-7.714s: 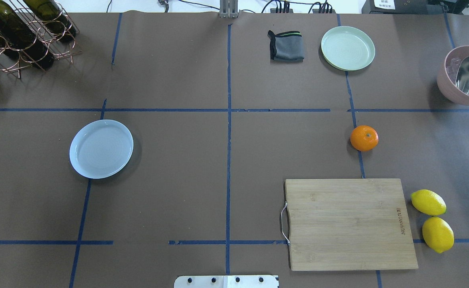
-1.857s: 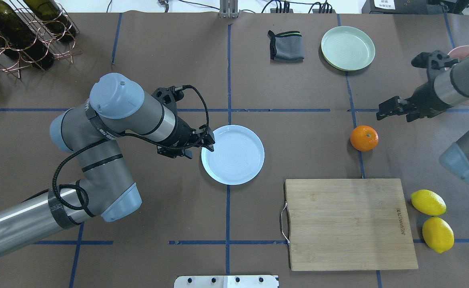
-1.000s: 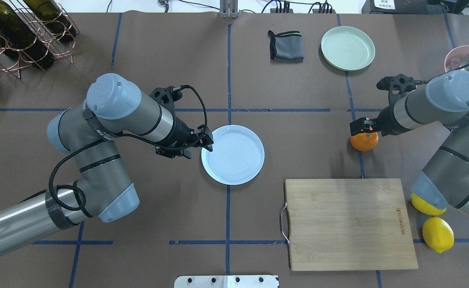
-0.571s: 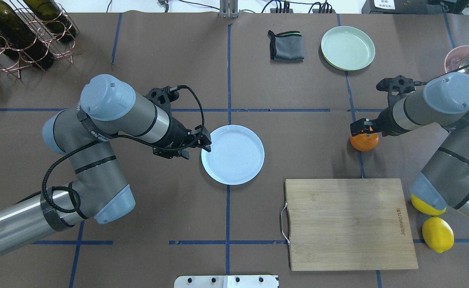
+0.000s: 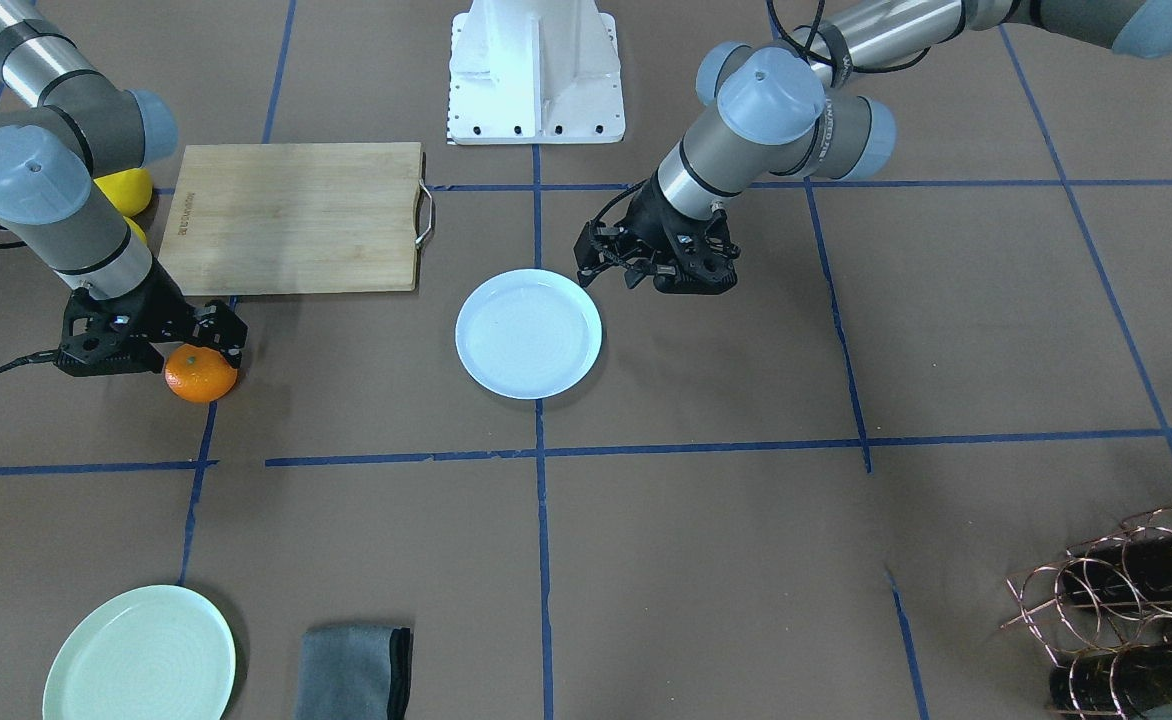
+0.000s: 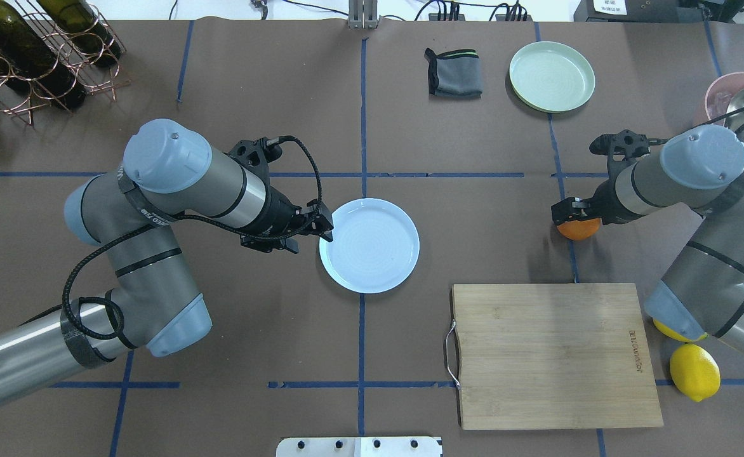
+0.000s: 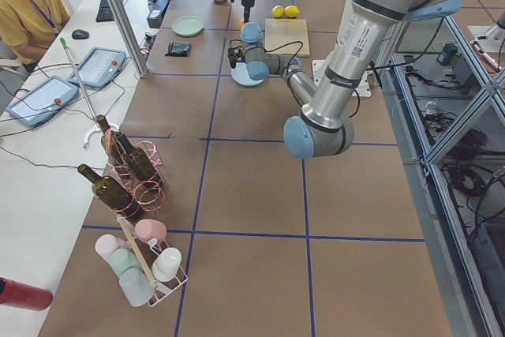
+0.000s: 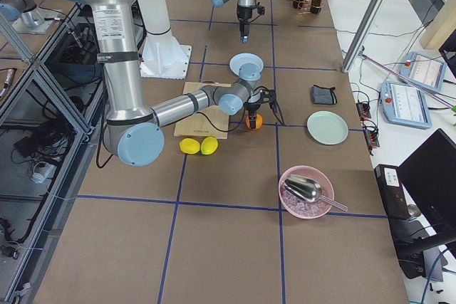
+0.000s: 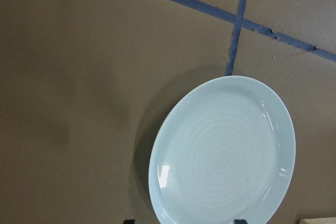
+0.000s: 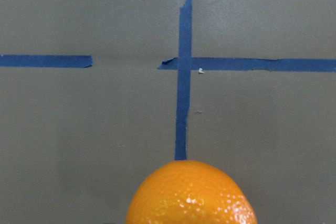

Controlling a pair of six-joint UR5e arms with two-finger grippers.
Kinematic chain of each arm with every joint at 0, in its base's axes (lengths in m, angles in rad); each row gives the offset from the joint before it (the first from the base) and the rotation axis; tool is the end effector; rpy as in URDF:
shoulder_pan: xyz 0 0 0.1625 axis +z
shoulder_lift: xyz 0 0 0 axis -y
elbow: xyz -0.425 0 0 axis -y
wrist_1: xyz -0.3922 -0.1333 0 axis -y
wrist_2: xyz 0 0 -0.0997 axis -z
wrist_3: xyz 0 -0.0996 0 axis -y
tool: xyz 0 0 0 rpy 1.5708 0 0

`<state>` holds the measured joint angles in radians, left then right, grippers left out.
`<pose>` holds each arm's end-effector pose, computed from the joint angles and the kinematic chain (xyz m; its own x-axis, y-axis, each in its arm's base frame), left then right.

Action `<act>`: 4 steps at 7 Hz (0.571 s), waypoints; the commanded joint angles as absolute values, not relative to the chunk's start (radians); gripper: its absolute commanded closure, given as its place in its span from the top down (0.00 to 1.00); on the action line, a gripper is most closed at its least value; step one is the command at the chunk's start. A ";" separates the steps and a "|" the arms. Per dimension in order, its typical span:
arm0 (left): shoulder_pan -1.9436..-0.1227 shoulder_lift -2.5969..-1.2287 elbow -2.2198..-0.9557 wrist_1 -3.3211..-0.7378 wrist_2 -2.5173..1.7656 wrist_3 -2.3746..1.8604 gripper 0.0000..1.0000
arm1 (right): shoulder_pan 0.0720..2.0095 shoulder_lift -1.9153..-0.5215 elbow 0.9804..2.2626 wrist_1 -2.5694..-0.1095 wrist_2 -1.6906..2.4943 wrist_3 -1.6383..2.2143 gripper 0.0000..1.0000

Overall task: Pick orange to plate
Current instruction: 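Close the right gripper on the orange and lift it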

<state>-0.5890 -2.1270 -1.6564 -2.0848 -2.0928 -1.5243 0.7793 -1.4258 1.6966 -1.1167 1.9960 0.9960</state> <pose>0.5005 -0.4349 0.2322 0.3396 -0.1785 -0.9235 0.0864 0.9836 -0.1583 -0.3436 -0.4691 0.4799 0.6892 -0.0153 0.7244 -0.0845 0.9913 0.1013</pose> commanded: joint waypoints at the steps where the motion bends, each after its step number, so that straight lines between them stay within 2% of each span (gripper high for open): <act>1: -0.589 -2.126 -1.657 -2.085 -2.092 -1.525 0.70 | 0.773 -1.411 1.686 -1.117 1.994 0.989 1.00; 3: -0.589 -2.126 -1.658 -2.085 -2.092 -1.525 0.70 | 0.770 -1.388 1.658 -1.118 1.974 0.988 1.00; 4: -0.589 -2.126 -1.658 -2.085 -2.092 -1.526 0.70 | 0.769 -1.391 1.654 -1.118 1.974 0.986 0.95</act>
<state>-0.5890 -2.1261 -1.6580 -2.0847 -2.0927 -1.5254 0.7706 -1.3937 1.6640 -1.1181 1.9779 0.9878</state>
